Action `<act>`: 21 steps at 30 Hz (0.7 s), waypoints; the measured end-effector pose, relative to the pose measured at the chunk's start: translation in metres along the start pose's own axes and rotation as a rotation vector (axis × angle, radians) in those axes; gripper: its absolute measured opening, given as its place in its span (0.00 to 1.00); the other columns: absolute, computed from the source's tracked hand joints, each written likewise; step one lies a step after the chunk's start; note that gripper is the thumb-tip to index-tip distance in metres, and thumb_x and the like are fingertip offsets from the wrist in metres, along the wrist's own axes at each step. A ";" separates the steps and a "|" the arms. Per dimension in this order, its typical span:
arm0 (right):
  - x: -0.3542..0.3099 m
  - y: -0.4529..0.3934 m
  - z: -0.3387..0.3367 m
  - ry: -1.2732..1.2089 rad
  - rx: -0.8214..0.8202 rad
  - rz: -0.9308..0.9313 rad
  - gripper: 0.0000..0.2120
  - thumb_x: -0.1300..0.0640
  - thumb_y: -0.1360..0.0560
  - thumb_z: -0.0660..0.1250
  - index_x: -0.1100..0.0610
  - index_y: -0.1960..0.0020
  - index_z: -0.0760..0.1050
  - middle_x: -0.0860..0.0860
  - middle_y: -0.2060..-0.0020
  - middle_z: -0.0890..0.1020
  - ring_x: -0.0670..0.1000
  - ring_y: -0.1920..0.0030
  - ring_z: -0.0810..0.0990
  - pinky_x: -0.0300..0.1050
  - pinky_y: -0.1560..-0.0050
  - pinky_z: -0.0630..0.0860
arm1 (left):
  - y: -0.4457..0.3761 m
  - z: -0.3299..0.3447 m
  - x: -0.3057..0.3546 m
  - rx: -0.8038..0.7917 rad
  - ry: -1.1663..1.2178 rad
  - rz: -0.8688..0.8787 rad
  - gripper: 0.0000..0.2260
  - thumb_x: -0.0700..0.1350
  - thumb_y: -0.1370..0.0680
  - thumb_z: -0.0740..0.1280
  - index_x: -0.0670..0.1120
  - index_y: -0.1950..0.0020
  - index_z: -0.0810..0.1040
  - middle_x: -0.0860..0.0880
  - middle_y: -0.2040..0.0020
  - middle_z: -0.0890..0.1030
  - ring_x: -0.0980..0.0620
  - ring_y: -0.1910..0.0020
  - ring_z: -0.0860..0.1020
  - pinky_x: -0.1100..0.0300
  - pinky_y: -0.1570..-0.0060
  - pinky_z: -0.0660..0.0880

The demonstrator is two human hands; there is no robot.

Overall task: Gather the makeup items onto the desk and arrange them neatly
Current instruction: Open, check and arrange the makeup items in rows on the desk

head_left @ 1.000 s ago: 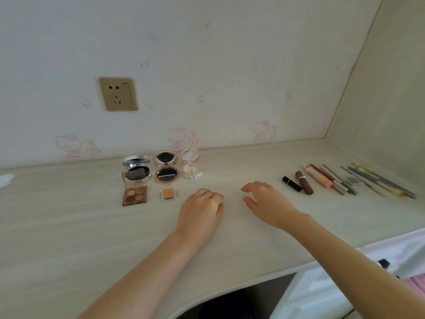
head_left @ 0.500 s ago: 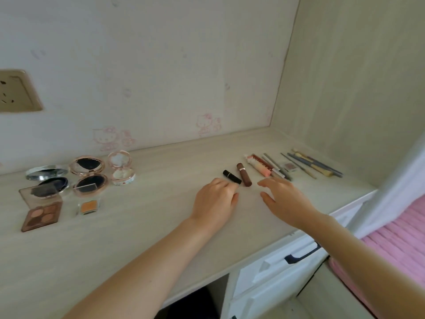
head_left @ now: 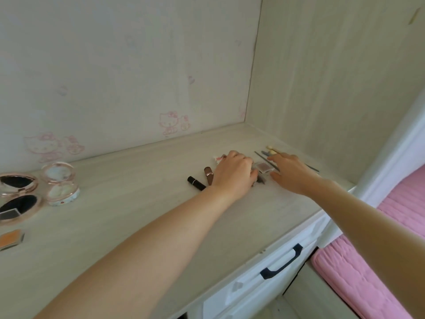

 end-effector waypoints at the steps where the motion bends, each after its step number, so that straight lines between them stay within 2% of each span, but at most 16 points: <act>1: 0.004 -0.007 0.003 0.013 -0.018 0.002 0.25 0.57 0.23 0.62 0.56 0.27 0.63 0.58 0.31 0.69 0.62 0.34 0.68 0.53 0.36 0.68 | -0.007 0.006 0.000 -0.026 0.009 -0.023 0.15 0.49 0.20 0.60 0.41 0.41 0.79 0.45 0.43 0.80 0.46 0.36 0.69 0.53 0.43 0.70; 5: 0.016 -0.031 0.021 0.087 -0.114 -0.032 0.33 0.55 0.25 0.62 0.51 0.24 0.54 0.56 0.28 0.65 0.62 0.31 0.64 0.55 0.31 0.62 | -0.026 0.030 -0.005 -0.123 0.027 -0.118 0.20 0.54 0.20 0.60 0.39 0.39 0.77 0.42 0.41 0.77 0.44 0.34 0.66 0.50 0.41 0.70; 9: 0.022 -0.044 0.033 0.130 -0.186 -0.060 0.33 0.55 0.26 0.58 0.44 0.24 0.50 0.52 0.27 0.63 0.61 0.28 0.60 0.58 0.31 0.62 | -0.035 0.047 -0.011 -0.199 0.015 -0.187 0.21 0.55 0.19 0.58 0.38 0.43 0.77 0.41 0.41 0.75 0.42 0.35 0.65 0.50 0.40 0.68; 12: 0.026 -0.051 0.041 0.141 -0.206 -0.080 0.29 0.53 0.25 0.56 0.42 0.25 0.55 0.50 0.28 0.64 0.60 0.29 0.60 0.59 0.32 0.63 | -0.038 0.059 -0.017 -0.259 -0.008 -0.213 0.21 0.55 0.19 0.57 0.39 0.43 0.77 0.41 0.41 0.74 0.41 0.35 0.64 0.50 0.38 0.66; 15: 0.025 -0.053 0.040 0.116 -0.183 -0.083 0.23 0.50 0.23 0.56 0.42 0.28 0.62 0.49 0.32 0.69 0.59 0.32 0.64 0.59 0.34 0.66 | -0.042 0.062 -0.017 -0.240 0.007 -0.204 0.19 0.54 0.19 0.58 0.39 0.45 0.78 0.42 0.41 0.74 0.42 0.34 0.64 0.50 0.36 0.66; 18: 0.019 -0.046 0.030 0.068 -0.144 -0.070 0.20 0.50 0.23 0.59 0.46 0.31 0.66 0.51 0.35 0.72 0.59 0.33 0.65 0.58 0.35 0.66 | -0.046 0.061 -0.015 -0.200 0.041 -0.187 0.17 0.53 0.20 0.61 0.39 0.45 0.78 0.42 0.42 0.75 0.42 0.34 0.64 0.50 0.36 0.66; 21: 0.015 -0.033 0.015 0.006 -0.050 -0.058 0.22 0.52 0.23 0.64 0.51 0.31 0.65 0.52 0.35 0.73 0.60 0.34 0.64 0.55 0.35 0.67 | -0.044 0.055 -0.011 -0.144 0.074 -0.158 0.14 0.49 0.21 0.63 0.40 0.42 0.76 0.41 0.42 0.77 0.40 0.32 0.63 0.50 0.35 0.65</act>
Point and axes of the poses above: each hand's wrist, its own y-axis away from the middle knuckle, its own z-axis out of the palm, x = y × z, the point moved 10 cm from there along -y, towards the middle knuckle
